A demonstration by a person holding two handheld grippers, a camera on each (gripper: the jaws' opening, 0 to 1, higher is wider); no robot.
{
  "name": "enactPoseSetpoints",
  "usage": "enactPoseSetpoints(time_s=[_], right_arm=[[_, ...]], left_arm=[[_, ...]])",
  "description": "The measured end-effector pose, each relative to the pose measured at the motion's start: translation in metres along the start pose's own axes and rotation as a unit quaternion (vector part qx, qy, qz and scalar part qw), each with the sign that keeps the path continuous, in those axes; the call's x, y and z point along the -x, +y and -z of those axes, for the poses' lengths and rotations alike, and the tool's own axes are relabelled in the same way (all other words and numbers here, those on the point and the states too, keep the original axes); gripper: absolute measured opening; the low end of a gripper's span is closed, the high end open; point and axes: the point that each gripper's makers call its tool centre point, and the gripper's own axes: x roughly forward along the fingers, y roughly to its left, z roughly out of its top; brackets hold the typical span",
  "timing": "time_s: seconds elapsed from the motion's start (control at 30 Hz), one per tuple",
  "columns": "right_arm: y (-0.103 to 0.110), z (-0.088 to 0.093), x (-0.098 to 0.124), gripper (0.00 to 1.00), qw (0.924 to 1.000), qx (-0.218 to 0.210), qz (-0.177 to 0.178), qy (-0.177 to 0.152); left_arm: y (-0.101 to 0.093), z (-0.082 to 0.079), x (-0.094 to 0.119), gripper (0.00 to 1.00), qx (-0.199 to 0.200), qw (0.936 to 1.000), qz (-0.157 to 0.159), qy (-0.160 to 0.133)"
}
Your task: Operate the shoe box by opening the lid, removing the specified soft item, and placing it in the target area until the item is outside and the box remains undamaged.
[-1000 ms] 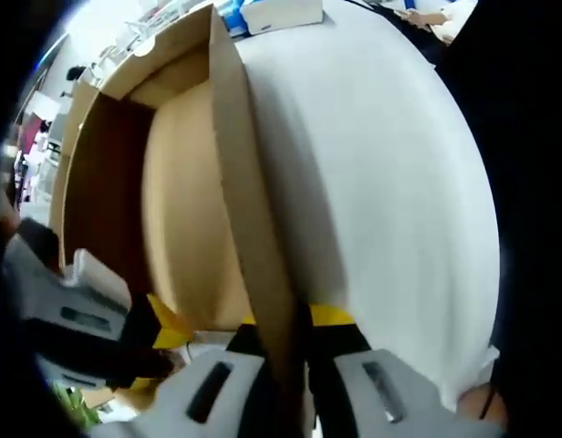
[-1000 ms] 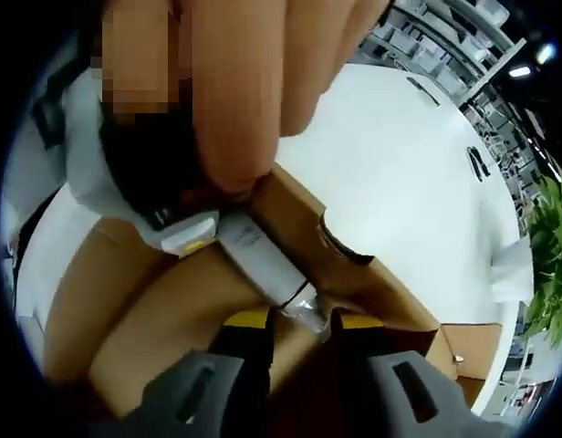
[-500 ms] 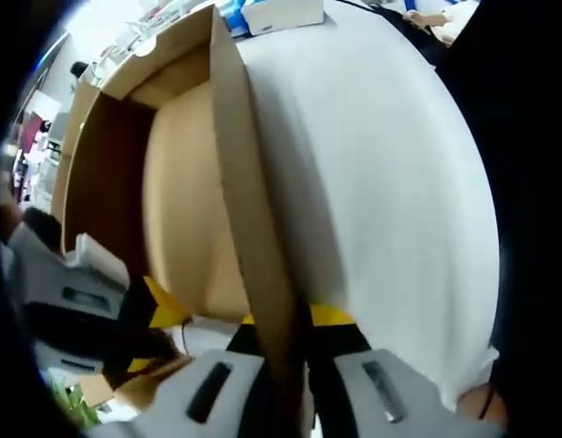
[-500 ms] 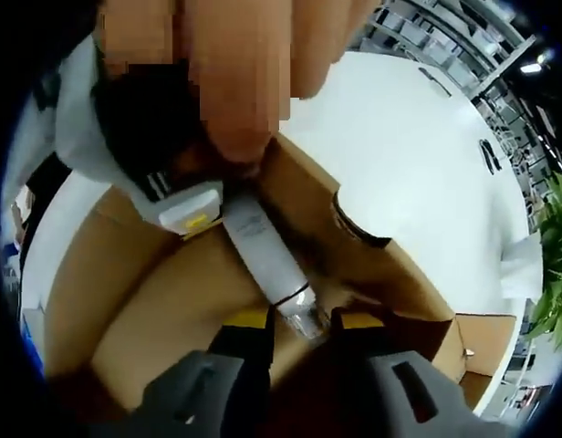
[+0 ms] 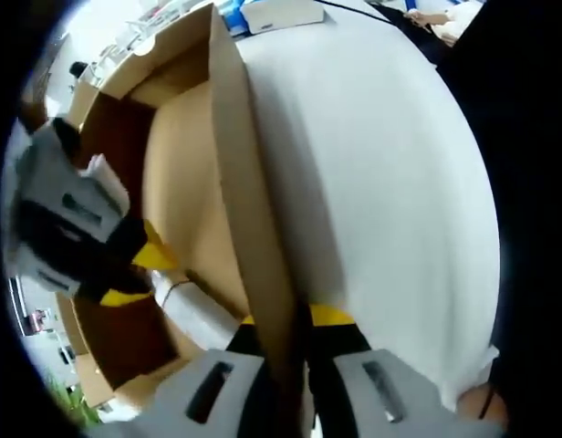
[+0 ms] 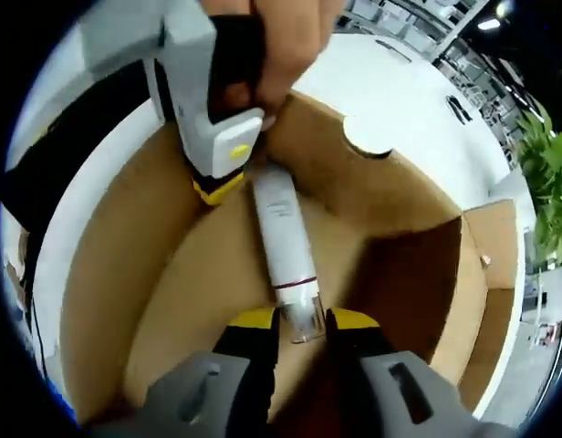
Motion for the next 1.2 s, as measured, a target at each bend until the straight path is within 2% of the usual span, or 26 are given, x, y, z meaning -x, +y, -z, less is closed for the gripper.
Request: enactPoseSetpoints(time_s=[0.13,0.17,0.2,0.37,0.53,0.63,0.73,0.83,0.9,1.0,1.07,1.2], right_arm=[[0.011,0.016,0.005,0.19,0.9973,-0.071,0.018,0.002],[0.012,0.015,0.005,0.19,0.9968,-0.076,0.021,-0.009],[0.014,0.016,0.006,0.19,0.9940,-0.104,0.029,-0.018],[0.016,0.018,0.008,0.19,0.9844,-0.161,0.061,-0.037],[0.023,0.021,0.012,0.19,0.9629,-0.247,0.085,-0.068],[0.029,0.032,0.016,0.19,0.9518,-0.284,0.099,-0.061],[0.035,0.038,0.020,0.19,0.9474,-0.296,0.109,-0.054],[0.041,0.047,0.024,0.19,0.9372,-0.323,0.124,-0.049],[0.046,0.046,0.026,0.19,0.9305,-0.338,0.130,-0.052],[0.048,0.050,0.028,0.19,0.9275,-0.344,0.138,-0.048],[0.050,0.049,0.030,0.19,0.9221,-0.356,0.144,-0.049],[0.049,0.049,0.030,0.19,0.9221,-0.355,0.144,-0.051]], left_arm=[[0.000,0.000,0.000,0.05,0.001,1.0000,0.000,0.000],[0.000,0.000,0.000,0.05,0.001,1.0000,0.000,0.000],[0.000,0.000,0.000,0.05,0.000,1.0000,0.000,0.001],[0.000,0.001,0.000,0.05,0.001,1.0000,-0.001,0.002],[0.000,0.001,0.001,0.05,0.001,1.0000,-0.002,0.002],[0.001,0.001,0.001,0.05,0.001,1.0000,-0.002,0.003],[0.001,0.001,0.001,0.05,0.001,1.0000,-0.001,0.002],[0.001,0.001,0.001,0.05,0.001,1.0000,-0.001,0.002],[0.001,0.001,0.001,0.05,0.001,1.0000,-0.001,0.002],[0.001,0.001,0.001,0.05,0.000,1.0000,-0.001,0.003],[0.000,0.001,0.001,0.05,-0.002,1.0000,-0.001,0.005],[-0.001,0.000,0.001,0.05,-0.001,1.0000,0.000,0.004]])
